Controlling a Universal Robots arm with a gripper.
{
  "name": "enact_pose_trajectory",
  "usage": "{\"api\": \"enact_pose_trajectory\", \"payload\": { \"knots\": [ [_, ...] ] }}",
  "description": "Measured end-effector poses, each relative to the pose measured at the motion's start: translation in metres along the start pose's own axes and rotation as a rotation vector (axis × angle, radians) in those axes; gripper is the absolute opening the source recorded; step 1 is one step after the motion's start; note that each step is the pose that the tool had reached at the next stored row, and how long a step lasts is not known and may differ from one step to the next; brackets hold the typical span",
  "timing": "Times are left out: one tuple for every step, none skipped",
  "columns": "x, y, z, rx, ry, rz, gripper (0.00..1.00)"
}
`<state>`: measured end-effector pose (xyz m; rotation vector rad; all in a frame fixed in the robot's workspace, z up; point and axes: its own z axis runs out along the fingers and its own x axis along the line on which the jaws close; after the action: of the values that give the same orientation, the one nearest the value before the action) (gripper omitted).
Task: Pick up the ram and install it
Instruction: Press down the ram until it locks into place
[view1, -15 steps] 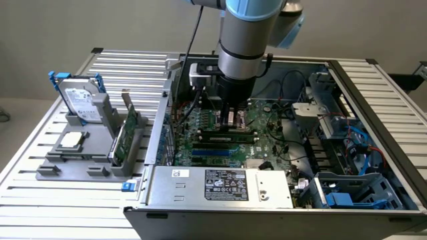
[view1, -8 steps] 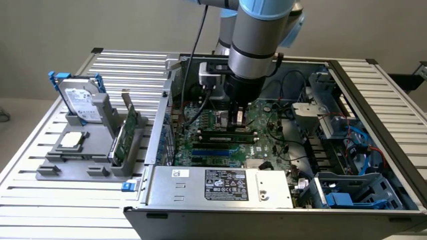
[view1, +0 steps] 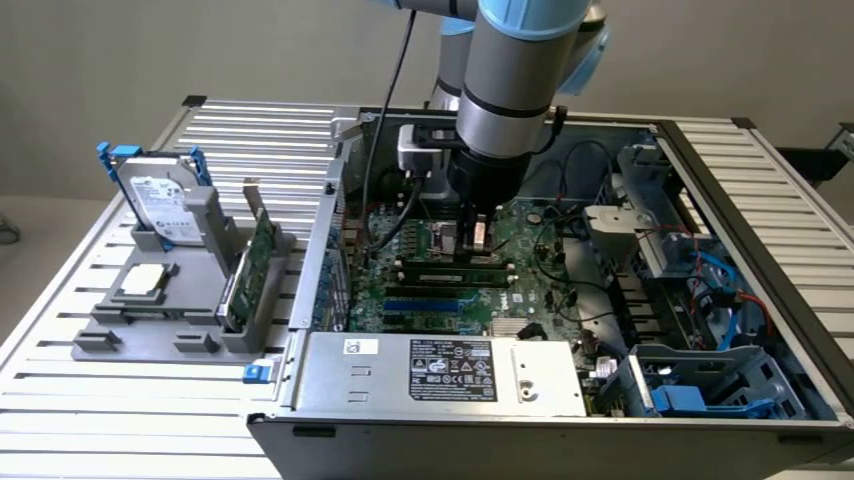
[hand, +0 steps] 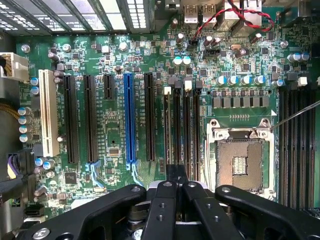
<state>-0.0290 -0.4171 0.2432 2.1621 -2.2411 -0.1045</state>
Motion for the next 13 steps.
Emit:
{"api": "enact_pose_trajectory", "payload": {
  "knots": [
    [0.0000, 0.0000, 0.0000, 0.0000, 0.0000, 0.000, 0.11],
    [0.0000, 0.0000, 0.0000, 0.0000, 0.0000, 0.000, 0.11],
    [0.0000, 0.0000, 0.0000, 0.0000, 0.0000, 0.000, 0.11],
    [0.0000, 0.0000, 0.0000, 0.0000, 0.0000, 0.000, 0.11],
    [0.0000, 0.0000, 0.0000, 0.0000, 0.0000, 0.000, 0.11],
    [0.0000, 0.0000, 0.0000, 0.0000, 0.0000, 0.000, 0.11],
    [0.0000, 0.0000, 0.0000, 0.0000, 0.0001, 0.000, 0.11],
    [0.0000, 0.0000, 0.0000, 0.0002, -0.0003, 0.004, 0.11],
    [0.0000, 0.0000, 0.0000, 0.0004, -0.0008, 0.013, 0.11],
    [0.0000, 0.0000, -0.0001, 0.0008, -0.0015, 0.026, 0.11],
    [0.0000, 0.0000, -0.0001, 0.0011, -0.0024, 0.039, 0.11],
    [0.0000, 0.0000, 0.0000, 0.0015, -0.0034, 0.053, 0.11],
    [0.0000, 0.0000, 0.0000, 0.0020, -0.0042, 0.066, 0.11]
  ]
}}
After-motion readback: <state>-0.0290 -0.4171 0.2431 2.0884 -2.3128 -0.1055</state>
